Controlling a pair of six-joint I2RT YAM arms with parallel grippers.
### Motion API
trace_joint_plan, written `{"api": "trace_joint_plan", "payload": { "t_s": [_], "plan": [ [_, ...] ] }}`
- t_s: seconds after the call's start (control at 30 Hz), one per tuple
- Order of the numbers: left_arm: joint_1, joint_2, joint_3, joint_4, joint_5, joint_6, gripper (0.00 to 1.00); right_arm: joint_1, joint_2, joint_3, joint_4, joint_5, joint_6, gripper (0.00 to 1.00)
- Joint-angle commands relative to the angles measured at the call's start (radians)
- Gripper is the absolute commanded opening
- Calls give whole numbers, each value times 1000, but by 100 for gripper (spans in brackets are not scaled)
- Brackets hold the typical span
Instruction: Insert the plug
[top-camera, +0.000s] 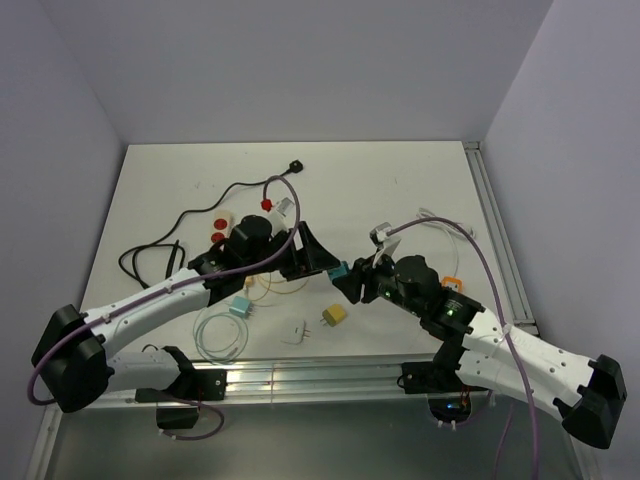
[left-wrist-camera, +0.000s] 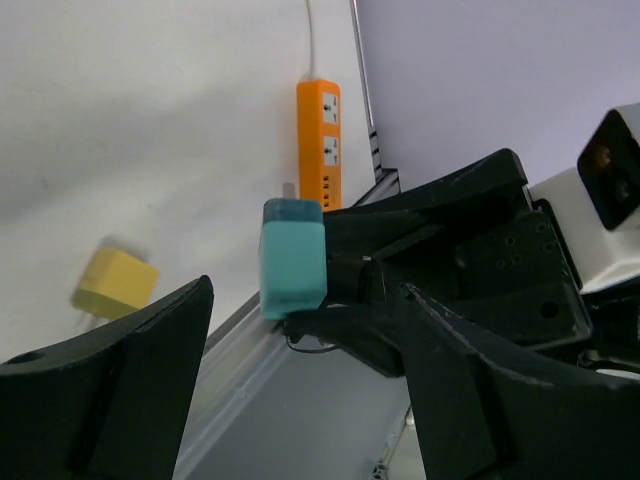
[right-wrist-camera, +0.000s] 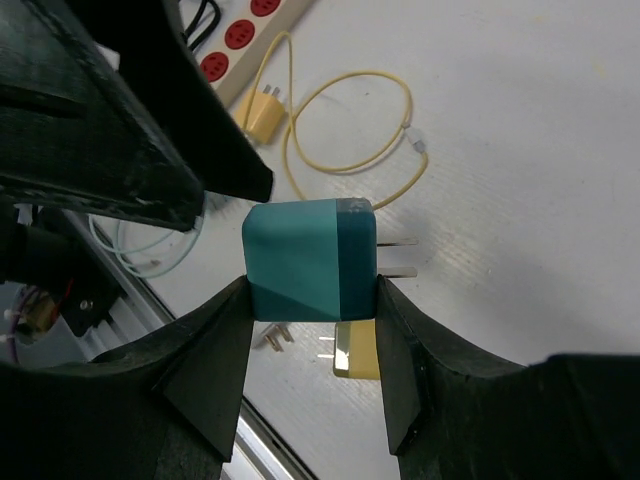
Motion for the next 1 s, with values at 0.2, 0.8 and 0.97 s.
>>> {"api": "trace_joint_plan", "payload": {
  "t_s": [0.2, 0.8, 0.97],
  "plan": [
    [-101, 79, 70, 78, -74, -74, 72, 58, -97, 10, 42, 114, -25, 0],
    [-88, 19, 151, -113, -64, 199, 0, 70, -93, 134, -241, 34, 15, 96],
    [-40, -94, 134, -104, 126, 359, 0, 32, -130, 183, -268, -153, 27, 94]
  ]
}}
